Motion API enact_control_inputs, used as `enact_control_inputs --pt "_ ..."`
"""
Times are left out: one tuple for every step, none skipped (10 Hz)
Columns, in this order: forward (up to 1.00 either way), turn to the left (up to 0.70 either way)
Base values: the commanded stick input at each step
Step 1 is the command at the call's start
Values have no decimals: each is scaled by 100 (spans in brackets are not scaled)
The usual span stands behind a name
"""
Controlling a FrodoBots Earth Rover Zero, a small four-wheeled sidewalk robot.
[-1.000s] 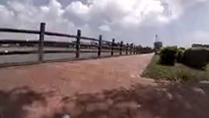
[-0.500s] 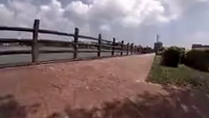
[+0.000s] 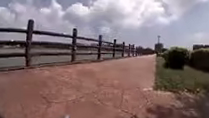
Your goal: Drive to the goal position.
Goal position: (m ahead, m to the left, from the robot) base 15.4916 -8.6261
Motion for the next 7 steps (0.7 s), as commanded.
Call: enact_control_inputs --pt "70 0" --pt "70 0" --pt "70 0" --pt "70 0" --pt "70 0" --pt "70 0" --pt "70 0"
